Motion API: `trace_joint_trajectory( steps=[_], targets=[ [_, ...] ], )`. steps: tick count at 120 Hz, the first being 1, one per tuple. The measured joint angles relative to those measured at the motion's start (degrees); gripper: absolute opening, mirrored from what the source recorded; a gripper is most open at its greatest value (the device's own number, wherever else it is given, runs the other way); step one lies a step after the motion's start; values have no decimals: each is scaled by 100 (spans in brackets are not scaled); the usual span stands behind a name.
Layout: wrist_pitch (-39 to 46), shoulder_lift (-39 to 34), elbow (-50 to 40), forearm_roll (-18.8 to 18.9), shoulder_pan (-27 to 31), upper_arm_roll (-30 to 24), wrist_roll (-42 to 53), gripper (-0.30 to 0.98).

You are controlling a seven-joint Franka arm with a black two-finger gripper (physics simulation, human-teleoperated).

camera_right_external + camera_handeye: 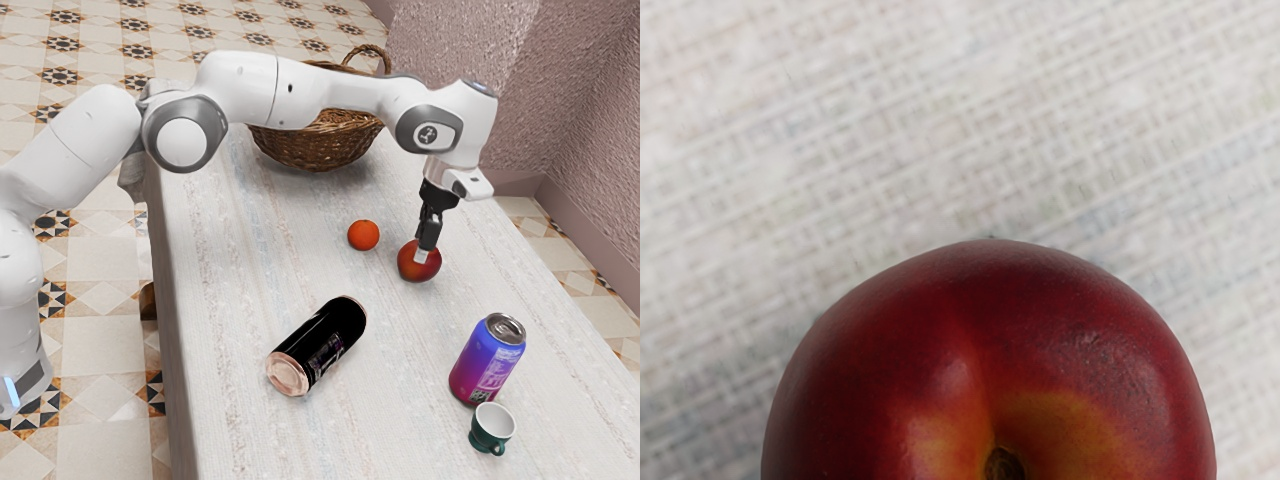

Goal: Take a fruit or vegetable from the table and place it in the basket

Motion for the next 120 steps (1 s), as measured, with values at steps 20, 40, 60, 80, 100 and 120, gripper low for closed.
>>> trace_joint_trajectory(
  steps=[20, 40, 60, 80, 100, 120],
  targets=[
    [6, 74, 10, -6, -33, 0, -5, 69],
    [69, 114, -6, -35, -54, 0, -14, 69],
    [128, 161, -18, -76, -59, 0, -25, 69],
    [166, 212, -28, -102, -69, 3, -33, 69],
    [186, 184, -96, -118, -81, 20, -49, 69],
    [196, 149, -165, -150, -82, 47, -61, 69]
  ],
)
